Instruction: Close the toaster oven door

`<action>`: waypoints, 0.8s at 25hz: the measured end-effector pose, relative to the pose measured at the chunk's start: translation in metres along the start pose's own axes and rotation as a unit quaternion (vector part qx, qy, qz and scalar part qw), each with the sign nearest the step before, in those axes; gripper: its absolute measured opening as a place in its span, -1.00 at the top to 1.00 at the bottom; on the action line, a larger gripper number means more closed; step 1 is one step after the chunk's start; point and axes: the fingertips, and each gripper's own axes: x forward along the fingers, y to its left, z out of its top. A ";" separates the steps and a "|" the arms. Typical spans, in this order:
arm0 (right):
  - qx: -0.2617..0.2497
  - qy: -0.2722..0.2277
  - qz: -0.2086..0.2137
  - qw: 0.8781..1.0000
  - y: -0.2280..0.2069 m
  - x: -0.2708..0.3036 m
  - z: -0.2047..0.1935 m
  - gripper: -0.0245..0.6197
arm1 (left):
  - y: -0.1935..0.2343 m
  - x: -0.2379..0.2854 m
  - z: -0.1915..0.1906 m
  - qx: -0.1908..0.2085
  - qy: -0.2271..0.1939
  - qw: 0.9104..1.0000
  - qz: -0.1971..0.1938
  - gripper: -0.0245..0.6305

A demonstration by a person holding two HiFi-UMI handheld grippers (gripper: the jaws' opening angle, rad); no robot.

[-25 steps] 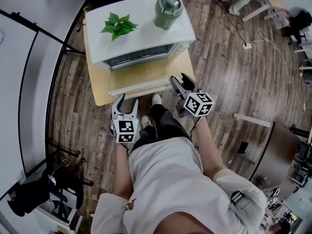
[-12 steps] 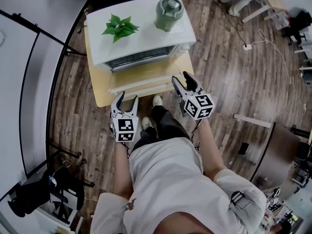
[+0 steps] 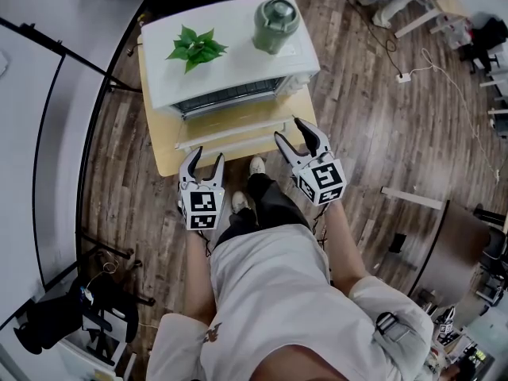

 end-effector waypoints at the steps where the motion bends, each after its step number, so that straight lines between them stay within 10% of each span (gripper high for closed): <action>1: -0.011 0.005 0.006 1.000 0.004 0.001 0.000 0.16 | 0.001 0.000 0.001 -0.001 0.000 1.000 -0.001 0.31; 20: -0.113 0.053 0.062 0.990 0.035 0.024 -0.009 0.15 | 0.020 0.006 0.030 -0.015 -0.021 1.000 0.007 0.30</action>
